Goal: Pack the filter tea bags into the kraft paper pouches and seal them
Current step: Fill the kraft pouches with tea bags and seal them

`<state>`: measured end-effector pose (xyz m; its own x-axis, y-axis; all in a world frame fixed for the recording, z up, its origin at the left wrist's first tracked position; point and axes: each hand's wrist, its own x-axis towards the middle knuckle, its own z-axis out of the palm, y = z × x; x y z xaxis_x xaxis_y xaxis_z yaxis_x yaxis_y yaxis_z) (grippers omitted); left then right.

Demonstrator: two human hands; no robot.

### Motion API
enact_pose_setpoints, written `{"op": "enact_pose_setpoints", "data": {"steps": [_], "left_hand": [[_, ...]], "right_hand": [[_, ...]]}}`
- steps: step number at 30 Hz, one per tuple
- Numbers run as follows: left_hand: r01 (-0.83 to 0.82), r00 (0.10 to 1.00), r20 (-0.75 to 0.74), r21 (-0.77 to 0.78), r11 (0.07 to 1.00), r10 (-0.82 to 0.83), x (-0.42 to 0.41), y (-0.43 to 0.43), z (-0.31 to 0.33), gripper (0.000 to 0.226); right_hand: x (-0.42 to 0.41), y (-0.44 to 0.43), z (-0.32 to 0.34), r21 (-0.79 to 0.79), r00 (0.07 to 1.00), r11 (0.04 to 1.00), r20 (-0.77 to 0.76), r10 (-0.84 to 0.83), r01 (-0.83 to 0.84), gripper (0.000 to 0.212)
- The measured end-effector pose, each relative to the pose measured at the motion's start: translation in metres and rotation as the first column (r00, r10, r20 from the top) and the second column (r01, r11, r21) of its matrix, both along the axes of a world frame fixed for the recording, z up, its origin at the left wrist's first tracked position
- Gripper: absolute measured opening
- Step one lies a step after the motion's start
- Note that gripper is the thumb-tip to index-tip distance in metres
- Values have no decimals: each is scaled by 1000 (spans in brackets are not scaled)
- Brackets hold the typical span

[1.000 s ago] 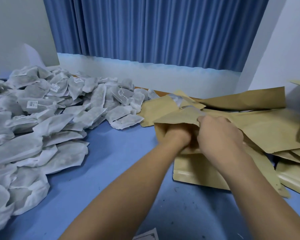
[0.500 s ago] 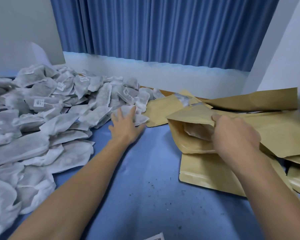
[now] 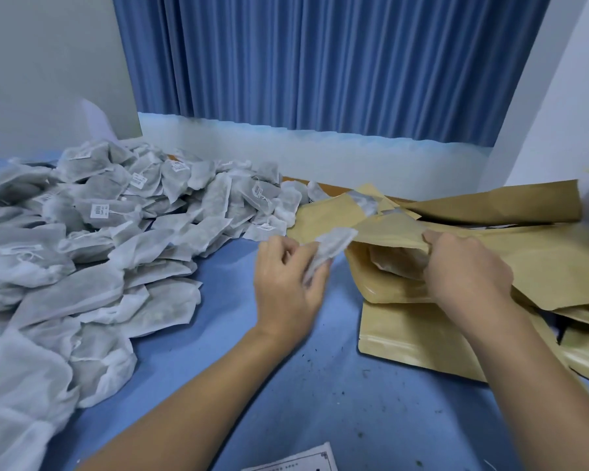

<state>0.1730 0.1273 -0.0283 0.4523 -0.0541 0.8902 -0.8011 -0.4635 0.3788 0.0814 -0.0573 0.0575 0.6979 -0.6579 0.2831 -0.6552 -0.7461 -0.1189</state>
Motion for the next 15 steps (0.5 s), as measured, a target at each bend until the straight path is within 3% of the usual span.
{"op": "enact_pose_setpoints", "data": {"steps": [2, 4, 6, 9, 11, 12, 13, 14, 15], "left_hand": [[179, 958, 222, 44, 983, -184, -16, -5, 3, 18], [203, 922, 271, 271, 941, -277, -33, -18, -2, 14], [139, 955, 161, 498, 856, -249, -43, -43, -5, 7], [204, 976, -200, 679, 705, -90, -36, -90, 13, 7], [391, 870, -464, 445, 806, -166, -26, -106, 31, 11], [451, 759, -595, 188, 873, -264, -21, -111, 38, 21], [518, 603, -703, -15, 855, -377, -17, -120, 36, 28], [540, 619, -702, 55, 840, -352, -19, -125, 35, 31], [575, 721, -615, 272, 772, -320, -24, -120, 31, 31]], "right_hand": [[-1, -1, 1, 7, 1000, 1000, -5, -4, 4, 51], [-1, 0, 3, 13, 1000, 1000, -23, -5, 5, 51], [-1, 2, 5, 15, 999, 1000, -38, -5, 6, 49], [-1, 9, 3, 7, 998, 1000, -66, 12, -12, 48], [-1, 15, 1, -2, 995, 1000, -93, 29, -29, 48], [0, 16, 0, -9, 995, 999, -92, 33, -34, 48], [1, 16, 0, -14, 996, 999, -86, 29, -31, 46], [1, 14, 0, -16, 997, 1000, -82, 16, -17, 43], [2, 12, 1, -12, 997, 1000, -78, 1, -2, 39]]}}
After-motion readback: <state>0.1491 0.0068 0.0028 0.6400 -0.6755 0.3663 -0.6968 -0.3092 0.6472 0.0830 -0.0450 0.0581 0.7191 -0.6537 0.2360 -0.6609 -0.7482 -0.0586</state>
